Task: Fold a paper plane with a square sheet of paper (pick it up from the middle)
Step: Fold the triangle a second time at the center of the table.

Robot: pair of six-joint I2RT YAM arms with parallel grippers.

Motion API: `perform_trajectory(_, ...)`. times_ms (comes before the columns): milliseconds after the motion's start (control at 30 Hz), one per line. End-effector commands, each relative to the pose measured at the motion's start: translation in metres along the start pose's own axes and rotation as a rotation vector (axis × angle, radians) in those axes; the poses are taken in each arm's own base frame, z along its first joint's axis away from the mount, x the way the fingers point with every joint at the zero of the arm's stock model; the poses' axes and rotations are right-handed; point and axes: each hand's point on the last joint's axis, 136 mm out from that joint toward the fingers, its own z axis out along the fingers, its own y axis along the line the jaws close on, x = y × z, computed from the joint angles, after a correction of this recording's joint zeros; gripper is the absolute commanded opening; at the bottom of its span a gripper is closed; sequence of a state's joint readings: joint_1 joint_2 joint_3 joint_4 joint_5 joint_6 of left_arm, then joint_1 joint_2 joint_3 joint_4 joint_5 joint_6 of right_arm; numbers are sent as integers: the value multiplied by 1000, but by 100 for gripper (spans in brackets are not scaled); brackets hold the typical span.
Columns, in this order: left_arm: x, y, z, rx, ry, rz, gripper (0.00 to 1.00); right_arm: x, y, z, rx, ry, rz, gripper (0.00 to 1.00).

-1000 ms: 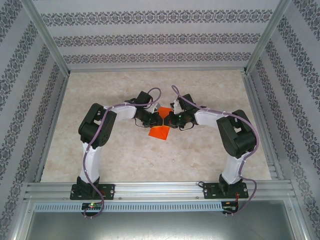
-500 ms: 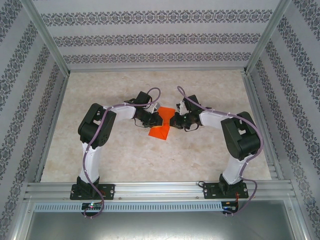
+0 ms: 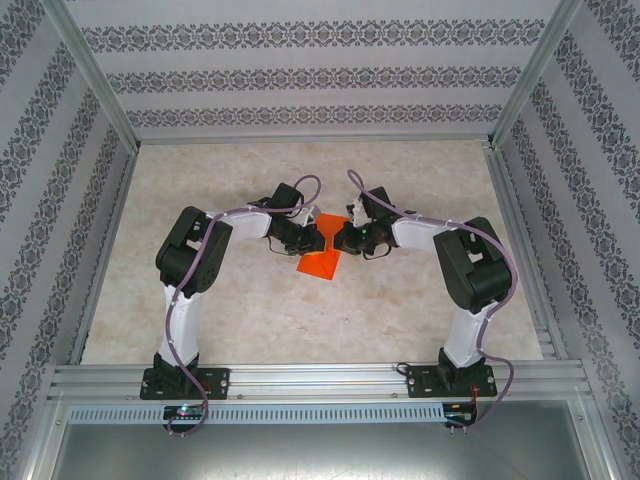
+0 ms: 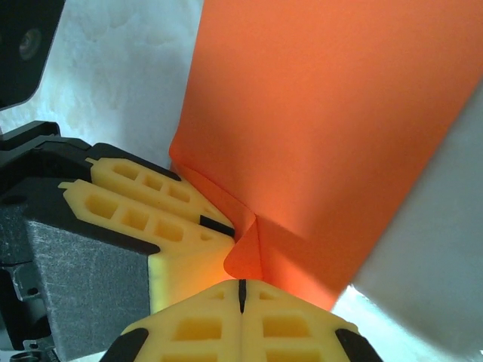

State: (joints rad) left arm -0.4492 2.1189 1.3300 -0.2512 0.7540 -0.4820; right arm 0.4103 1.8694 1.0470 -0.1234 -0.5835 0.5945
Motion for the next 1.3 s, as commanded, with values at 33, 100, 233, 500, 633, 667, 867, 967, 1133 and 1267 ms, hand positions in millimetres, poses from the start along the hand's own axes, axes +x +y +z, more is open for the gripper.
perform_trajectory(33,34,60,19,-156,89,-94,18,-1,-5,7,43,9,-26,0)
perform_trajectory(100,35,61,20,-159,93,-94,17,-1,-7,5,60,5,-31,0)
perform_trajectory(233,35,62,21,-160,98,-96,17,-3,0,-14,91,-27,-57,0)
perform_trajectory(500,33,62,22,-155,97,-94,18,12,25,-25,23,0,-53,1)
perform_trajectory(633,35,61,23,-149,100,-95,18,17,26,-10,-19,25,-28,1)
perform_trajectory(667,35,62,22,-149,100,-95,18,17,26,-6,-26,30,-26,1)
perform_trajectory(867,38,63,22,-148,103,-96,17,15,12,10,8,61,-12,1)
perform_trajectory(967,38,62,22,-147,102,-99,17,16,3,15,38,74,-11,0)
perform_trajectory(1133,39,63,22,-150,106,-96,17,14,-17,18,117,71,-14,1)
perform_trajectory(1267,39,65,22,-152,107,-97,17,10,-38,14,180,55,1,1)
